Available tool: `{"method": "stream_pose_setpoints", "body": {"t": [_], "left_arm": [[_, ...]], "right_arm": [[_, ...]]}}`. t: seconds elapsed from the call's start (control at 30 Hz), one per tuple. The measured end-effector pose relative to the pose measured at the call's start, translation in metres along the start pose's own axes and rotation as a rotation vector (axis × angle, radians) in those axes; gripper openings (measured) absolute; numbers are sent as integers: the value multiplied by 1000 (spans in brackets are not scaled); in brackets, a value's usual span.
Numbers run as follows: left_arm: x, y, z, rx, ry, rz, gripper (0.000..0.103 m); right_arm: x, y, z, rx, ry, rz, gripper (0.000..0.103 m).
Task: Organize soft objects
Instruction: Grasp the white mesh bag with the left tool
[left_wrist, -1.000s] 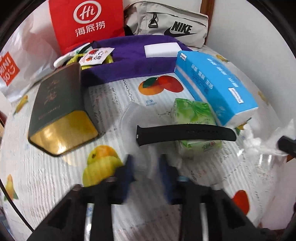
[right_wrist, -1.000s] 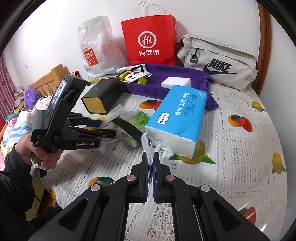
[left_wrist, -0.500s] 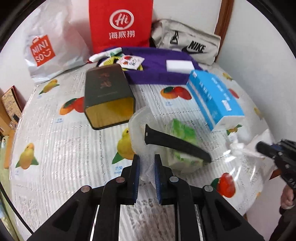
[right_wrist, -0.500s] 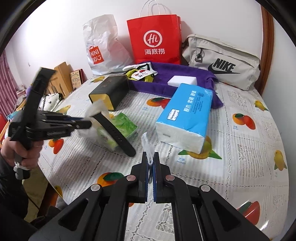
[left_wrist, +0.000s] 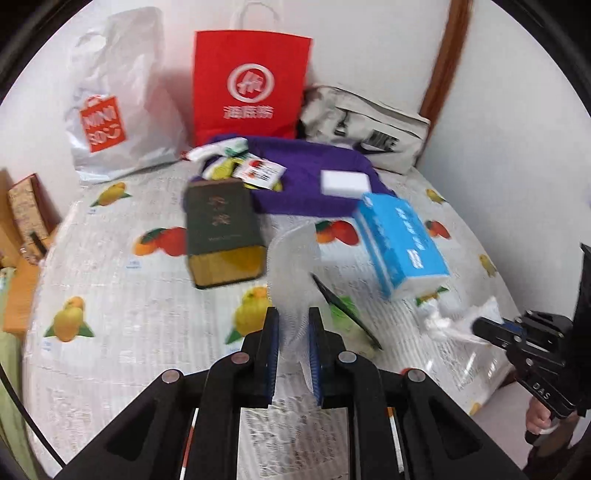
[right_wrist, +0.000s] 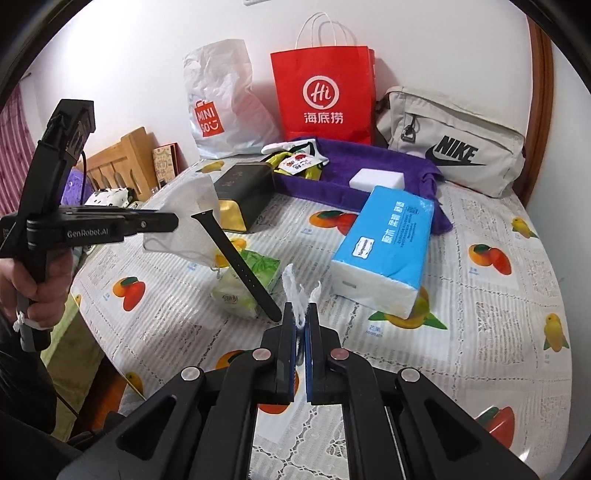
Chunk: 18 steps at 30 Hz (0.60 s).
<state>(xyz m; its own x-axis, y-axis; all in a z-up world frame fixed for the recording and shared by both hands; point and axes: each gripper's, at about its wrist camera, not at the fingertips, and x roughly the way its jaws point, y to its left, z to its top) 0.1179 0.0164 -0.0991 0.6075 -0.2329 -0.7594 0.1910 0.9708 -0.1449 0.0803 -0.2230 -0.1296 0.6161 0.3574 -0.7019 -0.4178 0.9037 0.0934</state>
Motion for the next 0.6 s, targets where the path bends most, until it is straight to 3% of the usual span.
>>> {"method": "stream_pose_setpoints", "body": {"t": [0.6], "left_arm": [[-6, 37, 7, -96, -4, 45, 14]], "right_arm": [[12, -14, 4, 25, 41, -41, 4]]}}
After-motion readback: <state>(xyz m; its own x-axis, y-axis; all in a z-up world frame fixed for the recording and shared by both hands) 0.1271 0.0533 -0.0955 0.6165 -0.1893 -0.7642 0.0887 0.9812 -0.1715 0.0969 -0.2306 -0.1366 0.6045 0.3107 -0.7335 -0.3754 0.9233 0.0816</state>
